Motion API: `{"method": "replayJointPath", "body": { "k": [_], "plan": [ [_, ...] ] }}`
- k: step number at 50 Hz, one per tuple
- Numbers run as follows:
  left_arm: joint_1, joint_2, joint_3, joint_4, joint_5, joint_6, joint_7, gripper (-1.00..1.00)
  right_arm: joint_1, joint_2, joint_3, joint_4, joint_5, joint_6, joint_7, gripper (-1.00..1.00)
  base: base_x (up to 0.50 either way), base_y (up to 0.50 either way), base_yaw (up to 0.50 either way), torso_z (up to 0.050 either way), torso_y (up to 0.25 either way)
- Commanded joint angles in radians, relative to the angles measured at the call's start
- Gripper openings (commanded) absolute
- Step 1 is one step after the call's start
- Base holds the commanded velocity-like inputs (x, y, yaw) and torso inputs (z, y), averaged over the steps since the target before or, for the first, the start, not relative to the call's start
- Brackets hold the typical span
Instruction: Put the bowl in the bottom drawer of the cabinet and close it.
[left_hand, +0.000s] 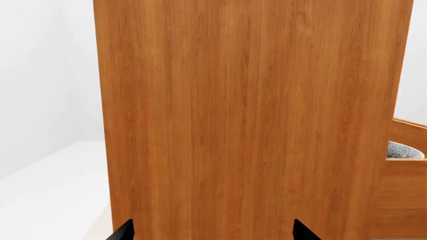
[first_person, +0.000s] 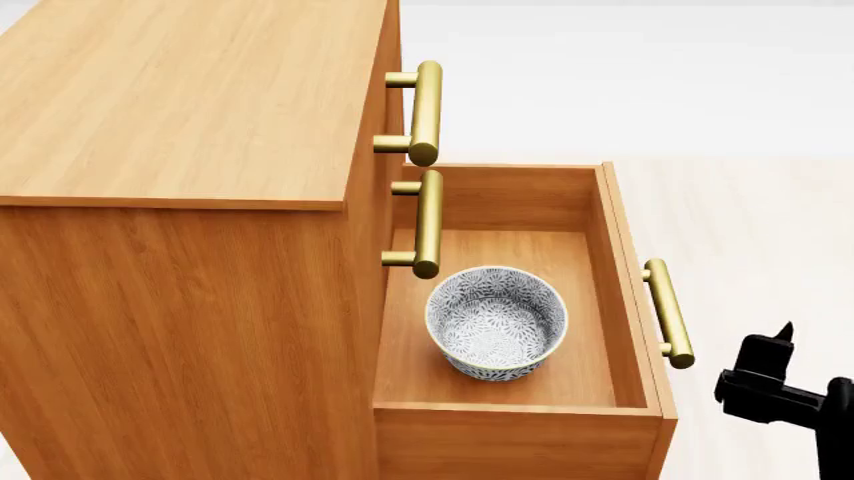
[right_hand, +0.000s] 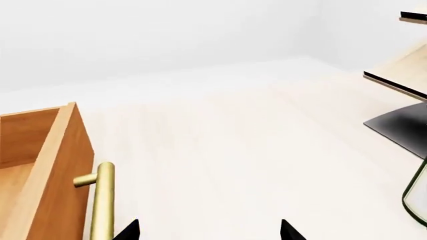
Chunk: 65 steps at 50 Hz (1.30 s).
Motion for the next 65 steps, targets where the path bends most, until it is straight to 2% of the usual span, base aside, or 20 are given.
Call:
{"method": "replayJointPath", "body": {
  "k": [1, 37, 65],
  "plan": [
    [0.000, -0.001, 0.001, 0.001, 0.001, 0.000, -0.002, 1.00, -0.046, -0.006, 0.005, 0.084, -0.007, -0.075, 0.015, 1.00, 0.00, 0.00, 0.00, 0.000, 0.000],
    [-0.005, -0.003, 0.006, -0.010, 0.000, 0.008, -0.005, 1.00, 0.016, -0.002, -0.061, 0.414, -0.035, -0.257, 0.045, 1.00, 0.00, 0.00, 0.00, 0.000, 0.000],
    [-0.005, -0.008, 0.008, -0.006, -0.006, 0.008, -0.008, 1.00, 0.055, -0.033, -0.114, 0.489, -0.034, -0.284, 0.040, 1.00, 0.00, 0.00, 0.00, 0.000, 0.000]
  ]
}}
